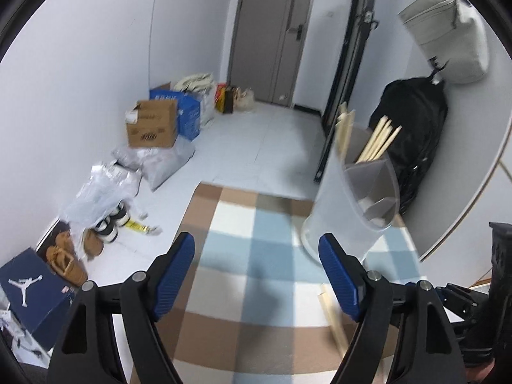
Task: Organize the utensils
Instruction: 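Move both grippers back down to the remaining chopsticks on the cloth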
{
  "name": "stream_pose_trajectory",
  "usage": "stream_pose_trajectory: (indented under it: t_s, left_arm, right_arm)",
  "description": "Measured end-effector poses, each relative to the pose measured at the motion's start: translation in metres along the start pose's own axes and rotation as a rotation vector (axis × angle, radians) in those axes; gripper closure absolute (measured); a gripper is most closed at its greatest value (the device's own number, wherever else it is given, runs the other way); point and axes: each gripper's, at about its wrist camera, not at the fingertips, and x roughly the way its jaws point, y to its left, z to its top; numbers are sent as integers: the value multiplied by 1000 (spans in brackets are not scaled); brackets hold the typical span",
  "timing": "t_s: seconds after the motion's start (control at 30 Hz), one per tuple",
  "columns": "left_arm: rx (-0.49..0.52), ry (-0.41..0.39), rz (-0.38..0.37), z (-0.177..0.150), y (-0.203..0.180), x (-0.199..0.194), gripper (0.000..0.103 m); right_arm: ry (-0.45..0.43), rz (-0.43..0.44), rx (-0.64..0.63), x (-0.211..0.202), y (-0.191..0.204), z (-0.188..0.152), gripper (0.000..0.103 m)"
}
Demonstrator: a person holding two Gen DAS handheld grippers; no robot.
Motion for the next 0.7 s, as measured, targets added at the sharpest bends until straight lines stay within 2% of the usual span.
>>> stream_pose_trajectory:
  t_s: [0.07, 0.13, 0.2, 0.27, 0.43, 0.7]
  left_arm:
    - [-14, 28, 31, -2, 5, 7, 27]
    - [-42, 56, 26, -3, 10, 10, 27]
    - [-45, 69, 27, -5, 12, 9, 27]
    - [-42, 78, 26, -6, 13, 9, 27]
    - [-82, 121, 26, -8, 20, 15, 27]
    - [-143, 140, 25, -7, 35, 16, 27]
  right_arm:
    - [44, -12, -15, 14, 2, -5, 46]
    - [89, -28, -27, 29, 3, -8, 53]
    - [112, -43, -33, 39, 3, -7, 55]
    - [127, -53, -39, 48, 3, -5, 63]
    - [147, -97, -52, 66, 7, 7, 72]
    - [177, -161, -66, 90, 14, 20, 80]
